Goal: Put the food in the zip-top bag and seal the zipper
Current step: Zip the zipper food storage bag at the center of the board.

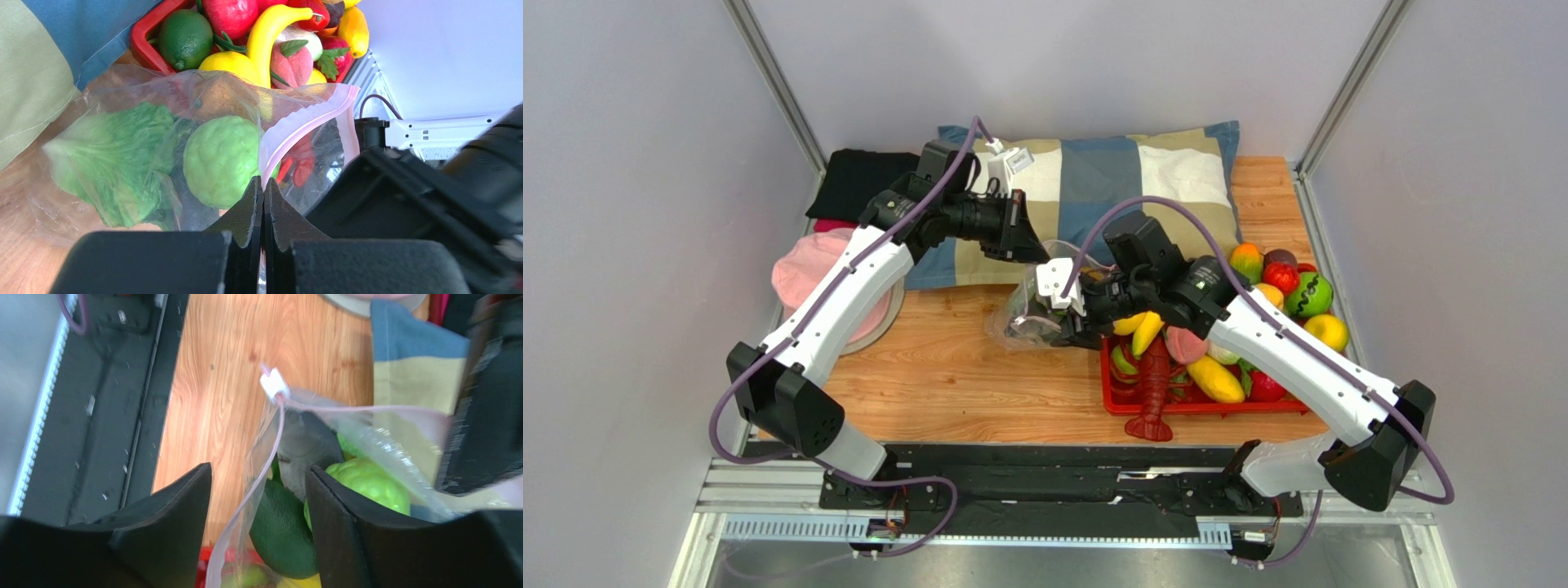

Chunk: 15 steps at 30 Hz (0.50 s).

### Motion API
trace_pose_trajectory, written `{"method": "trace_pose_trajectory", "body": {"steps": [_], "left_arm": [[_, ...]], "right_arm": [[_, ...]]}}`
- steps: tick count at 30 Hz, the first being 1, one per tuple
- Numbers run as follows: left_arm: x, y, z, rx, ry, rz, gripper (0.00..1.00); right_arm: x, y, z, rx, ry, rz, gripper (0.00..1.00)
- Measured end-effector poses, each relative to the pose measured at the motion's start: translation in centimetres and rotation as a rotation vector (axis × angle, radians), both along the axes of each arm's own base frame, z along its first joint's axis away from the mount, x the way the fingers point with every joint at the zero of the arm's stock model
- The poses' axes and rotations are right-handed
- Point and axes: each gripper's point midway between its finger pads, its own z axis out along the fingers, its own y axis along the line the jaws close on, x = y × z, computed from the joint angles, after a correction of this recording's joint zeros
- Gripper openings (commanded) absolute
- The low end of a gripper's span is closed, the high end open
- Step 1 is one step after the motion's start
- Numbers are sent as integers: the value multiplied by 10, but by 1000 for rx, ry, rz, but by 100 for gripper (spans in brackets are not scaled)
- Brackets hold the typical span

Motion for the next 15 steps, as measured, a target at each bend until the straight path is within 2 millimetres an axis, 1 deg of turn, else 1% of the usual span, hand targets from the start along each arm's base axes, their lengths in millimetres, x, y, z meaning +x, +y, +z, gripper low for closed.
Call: {"method": "trace_pose_trajectory", "body": {"steps": [1, 3, 4, 5, 7, 10, 11, 12, 13, 15], "left_arm": [[0, 0, 0, -1, 1, -2, 0], [-2, -1, 1, -9, 5, -12, 0], [-3, -1, 2, -13, 7, -17, 0], [-5, -2, 3, -20, 11, -26, 0], [-8, -3, 5, -31, 20, -41, 0], [-14, -6, 11, -48, 32, -72, 0], [-16, -7, 13, -51, 30, -85, 5], [-18, -8, 14, -53, 27, -93, 15], [-18, -8, 15, -54, 23, -99, 31], [-20, -7, 15, -48, 10, -109, 48]], "right_arm": [[0, -1, -7, -19, -6, -2, 33], [0, -2, -19, -56, -21, -9, 18], [0, -1, -22, -69, -28, -10, 2], [0, 1, -24, -78, -40, -16, 0], [1, 7, -22, -86, -65, -29, 0], [6, 18, -10, -72, -95, -52, 0], [10, 21, -3, -55, -107, -64, 0], [13, 23, 3, -40, -120, -77, 0], [16, 24, 8, -24, -133, -88, 0], [21, 26, 13, -6, -154, -103, 0]]}}
